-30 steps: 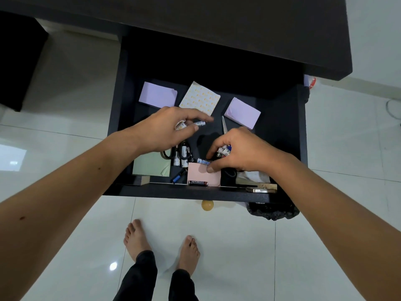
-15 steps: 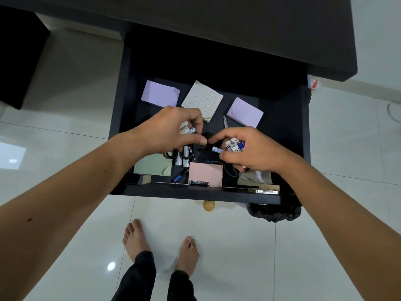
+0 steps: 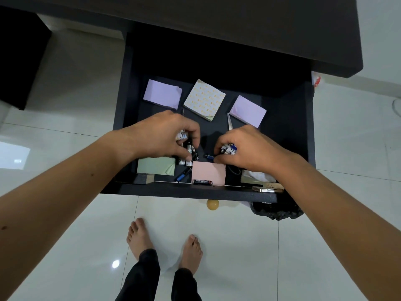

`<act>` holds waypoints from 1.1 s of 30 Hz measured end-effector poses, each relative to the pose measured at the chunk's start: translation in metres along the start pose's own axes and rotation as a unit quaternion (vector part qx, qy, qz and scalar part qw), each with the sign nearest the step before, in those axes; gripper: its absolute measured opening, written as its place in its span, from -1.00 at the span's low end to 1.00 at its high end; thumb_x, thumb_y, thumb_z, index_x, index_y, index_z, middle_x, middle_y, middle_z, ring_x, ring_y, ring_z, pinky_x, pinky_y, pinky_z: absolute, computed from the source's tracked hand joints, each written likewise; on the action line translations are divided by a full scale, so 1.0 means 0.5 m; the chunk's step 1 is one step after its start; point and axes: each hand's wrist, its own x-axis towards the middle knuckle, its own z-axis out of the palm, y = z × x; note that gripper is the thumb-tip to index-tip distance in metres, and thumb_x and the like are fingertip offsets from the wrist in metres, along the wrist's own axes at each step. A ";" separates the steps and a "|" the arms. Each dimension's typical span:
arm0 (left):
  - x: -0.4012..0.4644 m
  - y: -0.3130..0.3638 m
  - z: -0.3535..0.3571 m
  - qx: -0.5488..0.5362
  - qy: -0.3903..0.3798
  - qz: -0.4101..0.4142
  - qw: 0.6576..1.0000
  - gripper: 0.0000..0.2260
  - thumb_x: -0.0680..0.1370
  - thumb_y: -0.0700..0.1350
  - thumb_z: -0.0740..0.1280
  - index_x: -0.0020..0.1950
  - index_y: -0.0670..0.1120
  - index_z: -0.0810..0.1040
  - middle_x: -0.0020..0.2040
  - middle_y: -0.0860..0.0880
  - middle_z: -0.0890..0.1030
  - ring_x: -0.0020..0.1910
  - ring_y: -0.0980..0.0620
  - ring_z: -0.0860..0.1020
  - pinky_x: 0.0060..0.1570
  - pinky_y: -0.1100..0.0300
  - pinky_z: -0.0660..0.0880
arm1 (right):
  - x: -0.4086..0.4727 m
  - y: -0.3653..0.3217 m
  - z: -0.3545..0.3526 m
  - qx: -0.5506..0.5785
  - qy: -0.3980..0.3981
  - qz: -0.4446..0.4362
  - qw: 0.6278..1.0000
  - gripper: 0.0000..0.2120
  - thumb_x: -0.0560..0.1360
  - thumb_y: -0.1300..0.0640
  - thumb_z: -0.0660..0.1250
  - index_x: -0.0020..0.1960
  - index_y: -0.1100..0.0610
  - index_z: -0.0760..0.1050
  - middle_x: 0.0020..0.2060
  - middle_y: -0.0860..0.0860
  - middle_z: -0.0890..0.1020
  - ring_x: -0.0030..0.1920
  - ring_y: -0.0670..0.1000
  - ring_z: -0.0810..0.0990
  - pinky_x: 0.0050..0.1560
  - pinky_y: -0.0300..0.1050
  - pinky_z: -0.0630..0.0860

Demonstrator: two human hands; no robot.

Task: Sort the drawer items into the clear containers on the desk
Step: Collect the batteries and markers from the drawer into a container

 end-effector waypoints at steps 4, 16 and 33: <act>-0.008 0.000 0.002 0.061 -0.025 -0.005 0.998 -0.68 0.35 0.02 0.68 0.00 0.20 0.63 -0.19 0.22 0.60 -0.15 0.26 0.54 -0.20 0.19 0.41 | 0.002 0.000 0.004 -0.011 0.015 0.009 1.000 -0.89 0.53 -0.06 0.49 0.05 -0.13 0.68 -0.06 -0.14 0.70 -0.03 -0.06 0.65 -0.06 -0.10 0.60; 0.000 -0.005 0.007 0.127 0.102 0.000 0.987 -0.77 0.52 0.06 0.55 0.09 0.17 0.56 -0.04 0.20 0.58 0.01 0.04 0.58 -0.03 0.09 0.47 | 0.002 -0.005 0.003 -0.005 0.017 0.025 1.000 -0.85 0.49 0.00 0.53 0.06 -0.11 0.68 -0.13 -0.12 0.65 -0.15 -0.10 0.61 -0.22 -0.15 0.54; -0.001 -0.001 0.013 0.227 -0.028 0.015 0.973 -0.53 0.49 0.25 0.50 0.39 0.27 0.56 0.30 0.20 0.64 0.31 0.06 0.54 0.18 0.06 0.50 | -0.004 -0.001 -0.012 0.134 0.027 0.082 0.987 -0.87 0.45 0.05 0.60 -0.06 -0.04 0.66 -0.27 0.00 0.66 -0.52 -0.10 0.60 -0.44 -0.08 0.61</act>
